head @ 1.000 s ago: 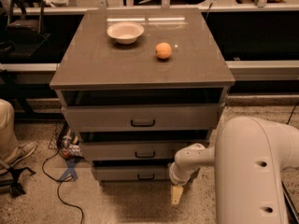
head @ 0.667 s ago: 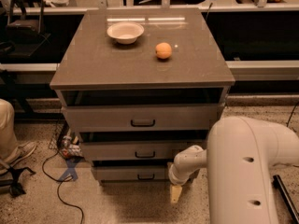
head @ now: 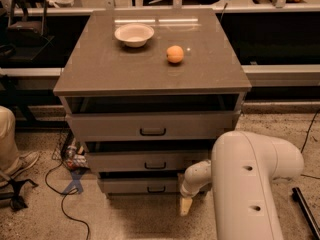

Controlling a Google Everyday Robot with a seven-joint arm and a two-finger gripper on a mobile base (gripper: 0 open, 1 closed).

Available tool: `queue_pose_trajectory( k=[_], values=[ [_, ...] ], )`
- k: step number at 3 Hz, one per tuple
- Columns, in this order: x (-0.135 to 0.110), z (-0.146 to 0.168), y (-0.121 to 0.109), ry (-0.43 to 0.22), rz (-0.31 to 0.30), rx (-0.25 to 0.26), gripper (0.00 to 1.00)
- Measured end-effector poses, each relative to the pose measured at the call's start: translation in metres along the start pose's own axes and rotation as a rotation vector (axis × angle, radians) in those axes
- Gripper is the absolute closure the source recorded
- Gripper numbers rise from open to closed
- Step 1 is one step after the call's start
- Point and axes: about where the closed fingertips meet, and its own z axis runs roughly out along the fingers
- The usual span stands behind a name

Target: Open bottom drawer

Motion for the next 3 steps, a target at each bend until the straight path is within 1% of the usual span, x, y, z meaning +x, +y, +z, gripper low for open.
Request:
queue_pose_trajectory(
  k=[1,3],
  values=[
    [0.003,0.021,-0.008,-0.023,0.009,0.013,0.00],
    [0.003,0.056,-0.022,-0.111,0.049,0.085,0.00]
  ],
)
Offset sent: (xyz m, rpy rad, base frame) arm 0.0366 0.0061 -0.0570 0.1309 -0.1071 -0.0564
